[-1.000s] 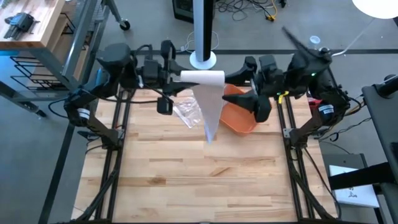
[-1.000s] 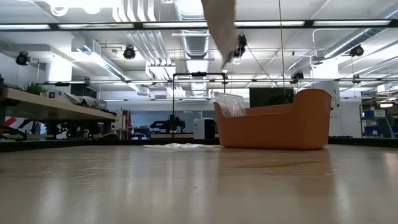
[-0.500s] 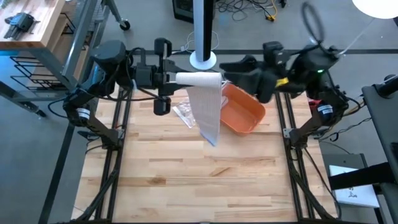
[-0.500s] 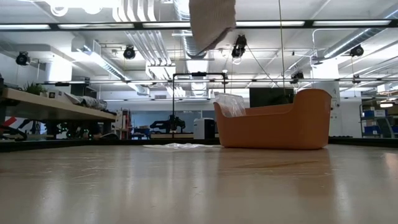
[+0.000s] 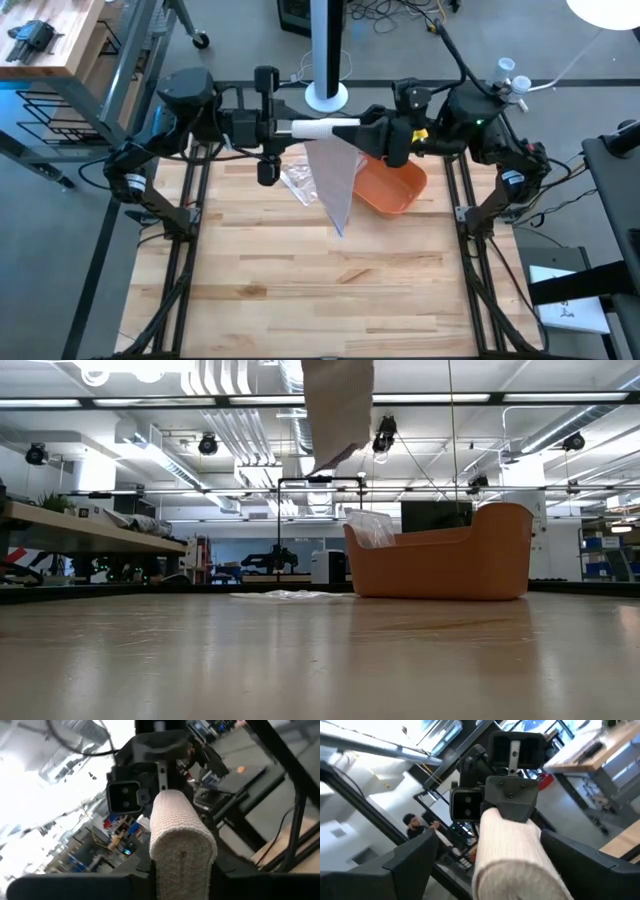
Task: Roll bandage
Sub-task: Roll the brown bandage
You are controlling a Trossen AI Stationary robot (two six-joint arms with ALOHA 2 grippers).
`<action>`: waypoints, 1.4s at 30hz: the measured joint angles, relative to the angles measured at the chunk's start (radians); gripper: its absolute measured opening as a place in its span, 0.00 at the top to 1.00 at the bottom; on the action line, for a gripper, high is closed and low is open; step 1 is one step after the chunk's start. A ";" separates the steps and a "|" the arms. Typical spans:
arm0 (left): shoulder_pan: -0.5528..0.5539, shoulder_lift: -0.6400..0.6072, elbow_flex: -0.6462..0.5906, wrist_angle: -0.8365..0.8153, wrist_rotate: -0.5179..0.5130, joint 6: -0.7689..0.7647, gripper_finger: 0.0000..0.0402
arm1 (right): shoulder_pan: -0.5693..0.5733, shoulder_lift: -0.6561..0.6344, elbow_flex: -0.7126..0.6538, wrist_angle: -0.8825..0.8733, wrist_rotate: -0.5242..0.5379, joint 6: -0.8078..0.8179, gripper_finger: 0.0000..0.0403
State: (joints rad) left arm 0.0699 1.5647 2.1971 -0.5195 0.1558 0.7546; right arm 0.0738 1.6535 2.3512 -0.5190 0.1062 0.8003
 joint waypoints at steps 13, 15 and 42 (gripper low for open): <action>-0.001 0.002 0.000 -0.005 0.002 0.306 0.81 | 0.002 0.000 -0.002 -0.044 -0.003 0.265 0.15; 0.000 0.002 0.000 -0.005 0.000 0.345 0.81 | 0.006 0.001 -0.002 -0.064 -0.008 0.297 0.15; -0.001 0.001 -0.007 -0.015 0.001 0.563 0.74 | 0.009 0.002 -0.004 -0.082 -0.005 0.470 0.63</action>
State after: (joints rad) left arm 0.0685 1.5661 2.1902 -0.5350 0.1571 1.3173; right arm 0.0826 1.6550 2.3474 -0.6014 0.1017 1.2705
